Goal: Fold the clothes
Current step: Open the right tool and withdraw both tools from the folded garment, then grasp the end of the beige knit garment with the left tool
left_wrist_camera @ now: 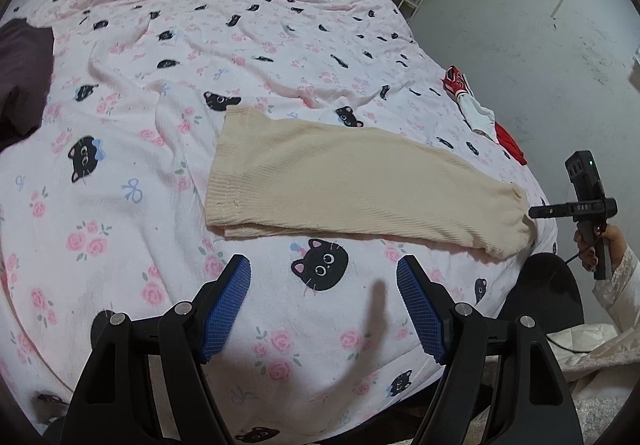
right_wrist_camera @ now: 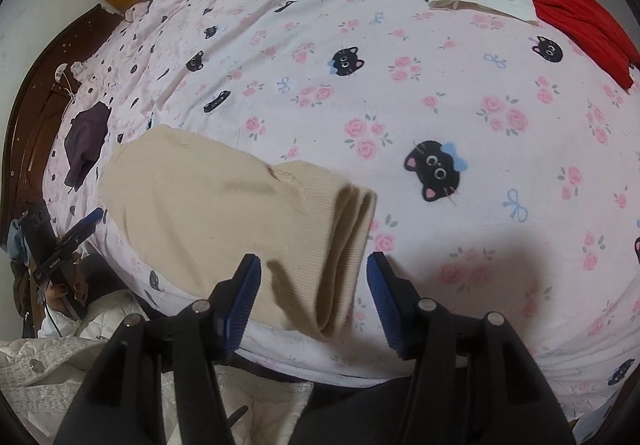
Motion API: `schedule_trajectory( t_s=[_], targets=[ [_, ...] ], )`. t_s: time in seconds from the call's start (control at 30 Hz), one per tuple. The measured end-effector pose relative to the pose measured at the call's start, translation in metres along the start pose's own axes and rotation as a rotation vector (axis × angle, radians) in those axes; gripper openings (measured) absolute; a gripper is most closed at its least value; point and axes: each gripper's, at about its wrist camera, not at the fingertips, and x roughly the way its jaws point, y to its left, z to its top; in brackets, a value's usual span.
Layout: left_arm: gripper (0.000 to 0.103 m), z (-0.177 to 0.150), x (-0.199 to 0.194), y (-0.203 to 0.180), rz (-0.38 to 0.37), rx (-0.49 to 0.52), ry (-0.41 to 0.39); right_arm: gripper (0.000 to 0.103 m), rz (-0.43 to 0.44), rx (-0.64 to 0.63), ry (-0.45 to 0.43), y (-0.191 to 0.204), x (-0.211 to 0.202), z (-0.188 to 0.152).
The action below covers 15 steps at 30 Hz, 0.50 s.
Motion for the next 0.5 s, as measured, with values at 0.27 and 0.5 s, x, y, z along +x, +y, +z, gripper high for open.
schedule_trajectory(
  t_s=[0.27, 0.5],
  targets=[
    [0.071, 0.002, 0.005, 0.04, -0.17, -0.343, -0.042, 0.057, -0.008, -0.033, 0.009, 0.007, 0.009, -0.001],
    [0.071, -0.006, 0.011, 0.071, -0.266, -0.665, -0.067, 0.057, -0.009, -0.039, 0.004, 0.006, 0.009, -0.002]
  ],
)
